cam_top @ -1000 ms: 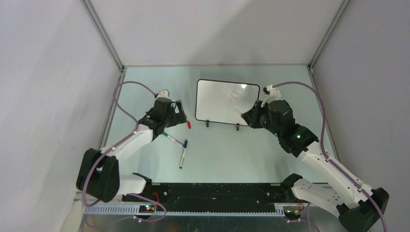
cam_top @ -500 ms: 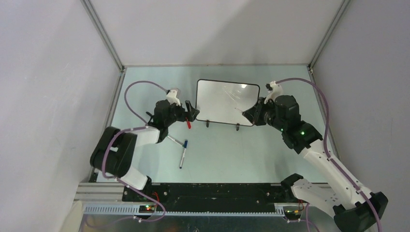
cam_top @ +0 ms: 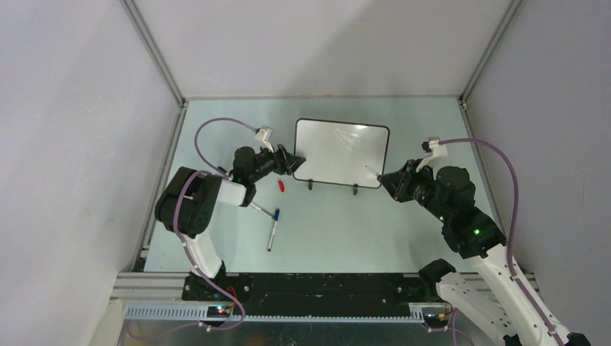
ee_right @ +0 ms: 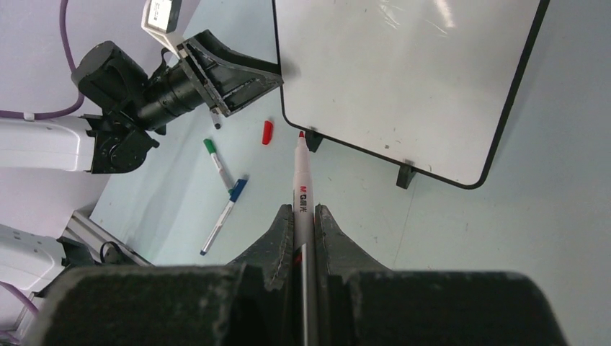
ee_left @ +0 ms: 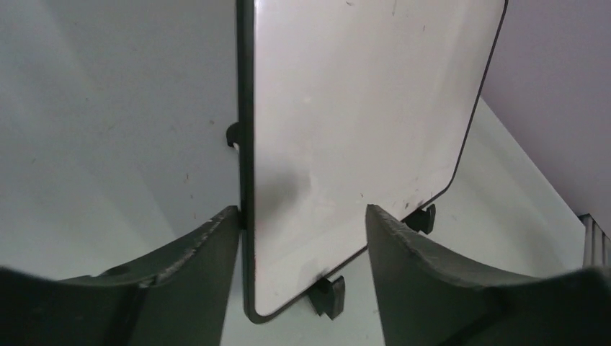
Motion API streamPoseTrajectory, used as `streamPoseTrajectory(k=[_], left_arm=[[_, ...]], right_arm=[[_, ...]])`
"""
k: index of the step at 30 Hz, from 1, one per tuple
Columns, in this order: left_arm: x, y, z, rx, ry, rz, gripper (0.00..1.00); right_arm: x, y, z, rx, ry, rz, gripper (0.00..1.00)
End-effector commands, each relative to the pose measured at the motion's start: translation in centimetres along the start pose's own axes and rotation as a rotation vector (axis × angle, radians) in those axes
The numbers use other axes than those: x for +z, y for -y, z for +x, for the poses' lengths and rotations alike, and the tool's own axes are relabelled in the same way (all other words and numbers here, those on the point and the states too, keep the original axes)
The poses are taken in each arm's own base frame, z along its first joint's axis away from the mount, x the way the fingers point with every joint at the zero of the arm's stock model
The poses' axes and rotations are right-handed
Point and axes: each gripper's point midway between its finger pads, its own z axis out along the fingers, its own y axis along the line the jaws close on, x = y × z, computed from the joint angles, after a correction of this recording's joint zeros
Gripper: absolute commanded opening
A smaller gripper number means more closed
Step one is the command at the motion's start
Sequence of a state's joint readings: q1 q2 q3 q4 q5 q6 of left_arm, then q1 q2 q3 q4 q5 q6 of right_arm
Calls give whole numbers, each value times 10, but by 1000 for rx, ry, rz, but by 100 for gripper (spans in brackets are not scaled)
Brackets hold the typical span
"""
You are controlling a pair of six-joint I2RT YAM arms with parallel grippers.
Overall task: Write a sentence on the whiteboard
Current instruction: Adjust the whiteboard on the whiteboard stand.
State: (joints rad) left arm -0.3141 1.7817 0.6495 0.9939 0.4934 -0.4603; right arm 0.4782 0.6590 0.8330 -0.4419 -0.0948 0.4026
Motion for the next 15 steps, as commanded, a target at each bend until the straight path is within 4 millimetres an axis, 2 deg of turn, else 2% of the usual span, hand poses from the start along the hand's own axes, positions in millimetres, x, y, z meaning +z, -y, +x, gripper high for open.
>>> streamPoseTrajectory(k=[1,6,10,15], left_arm=[[11,26,-25,-15,55,151,63],[3,20,-15,4,36,107,56],[-8,34,3,-7,-8,188,51],[-24,42,10,7,16,214,49]], right_arm=[[3,1,-1,-16,-7,-16,0],[5,1,4,-7,-33,-24,0],[6,3,4,-5,-31,-18,0],[8,4,5,1,-36,-21,0]])
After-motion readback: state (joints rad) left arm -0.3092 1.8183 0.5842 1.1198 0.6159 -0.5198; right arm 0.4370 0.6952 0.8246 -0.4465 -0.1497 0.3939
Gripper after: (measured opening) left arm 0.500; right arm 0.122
